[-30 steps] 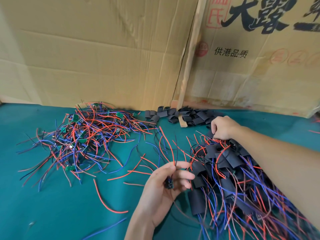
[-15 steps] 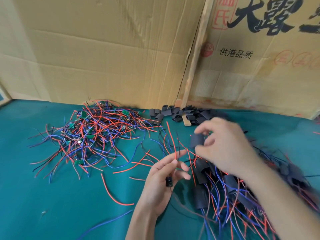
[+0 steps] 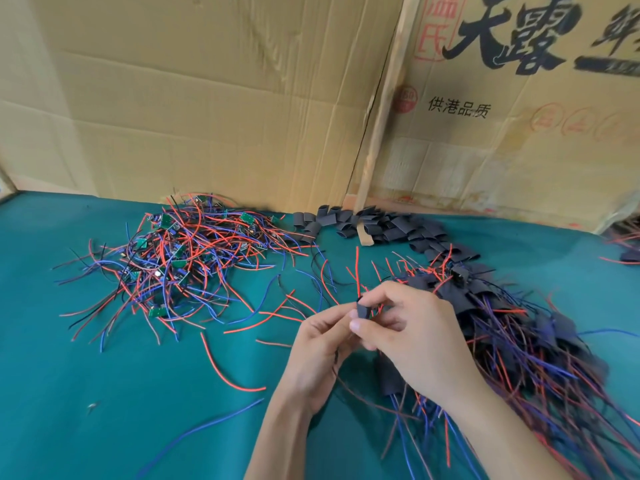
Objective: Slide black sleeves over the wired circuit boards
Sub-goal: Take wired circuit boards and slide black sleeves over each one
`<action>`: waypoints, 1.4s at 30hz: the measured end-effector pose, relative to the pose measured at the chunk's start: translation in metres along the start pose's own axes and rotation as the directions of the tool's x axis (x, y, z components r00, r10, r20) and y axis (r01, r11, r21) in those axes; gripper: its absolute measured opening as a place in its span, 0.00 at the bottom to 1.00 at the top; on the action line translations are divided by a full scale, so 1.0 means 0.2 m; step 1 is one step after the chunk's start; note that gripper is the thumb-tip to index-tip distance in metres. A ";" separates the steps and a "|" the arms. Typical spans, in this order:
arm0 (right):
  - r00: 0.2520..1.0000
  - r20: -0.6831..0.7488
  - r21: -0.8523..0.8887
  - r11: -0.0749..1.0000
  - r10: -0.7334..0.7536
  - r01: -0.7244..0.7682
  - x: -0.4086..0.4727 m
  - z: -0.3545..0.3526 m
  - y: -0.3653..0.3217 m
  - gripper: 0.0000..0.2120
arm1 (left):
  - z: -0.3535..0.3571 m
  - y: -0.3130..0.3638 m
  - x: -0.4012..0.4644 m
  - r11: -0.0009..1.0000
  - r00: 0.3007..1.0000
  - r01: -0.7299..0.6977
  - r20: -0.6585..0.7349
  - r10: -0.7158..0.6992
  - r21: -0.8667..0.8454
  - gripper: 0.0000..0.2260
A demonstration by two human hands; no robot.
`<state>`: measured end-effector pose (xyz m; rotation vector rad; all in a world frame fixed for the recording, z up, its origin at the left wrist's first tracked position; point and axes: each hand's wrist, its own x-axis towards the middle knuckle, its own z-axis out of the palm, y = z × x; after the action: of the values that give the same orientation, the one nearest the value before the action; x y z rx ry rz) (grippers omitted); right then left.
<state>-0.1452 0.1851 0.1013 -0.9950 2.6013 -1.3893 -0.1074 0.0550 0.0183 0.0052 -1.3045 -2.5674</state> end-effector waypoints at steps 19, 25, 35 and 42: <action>0.897 -0.423 0.188 0.956 -0.127 0.225 0.07 -0.15 -0.04 0.14 | 0.03 -0.01 -0.02 0.988 1.000 0.007 0.003 -0.008 0.152 0.08; 0.882 -0.456 0.153 0.966 -0.120 0.210 0.09 -0.14 -0.02 0.14 | 0.03 -0.02 -0.02 0.980 1.000 -0.001 -0.011 0.003 0.200 0.08; 0.882 -0.449 0.175 0.954 -0.144 0.245 0.04 -0.17 0.02 0.14 | 0.03 -0.04 -0.01 0.972 0.999 -0.007 -0.037 0.016 0.235 0.07; 0.917 -0.378 0.179 0.961 -0.128 0.208 0.09 -0.15 0.02 0.14 | 0.04 -0.04 -0.01 0.966 0.999 -0.015 -0.037 0.025 0.260 0.07</action>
<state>-0.1705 0.1996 0.1217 -1.0379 2.5644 -2.0288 -0.1077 0.0663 0.0152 0.0914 -1.6063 -2.3484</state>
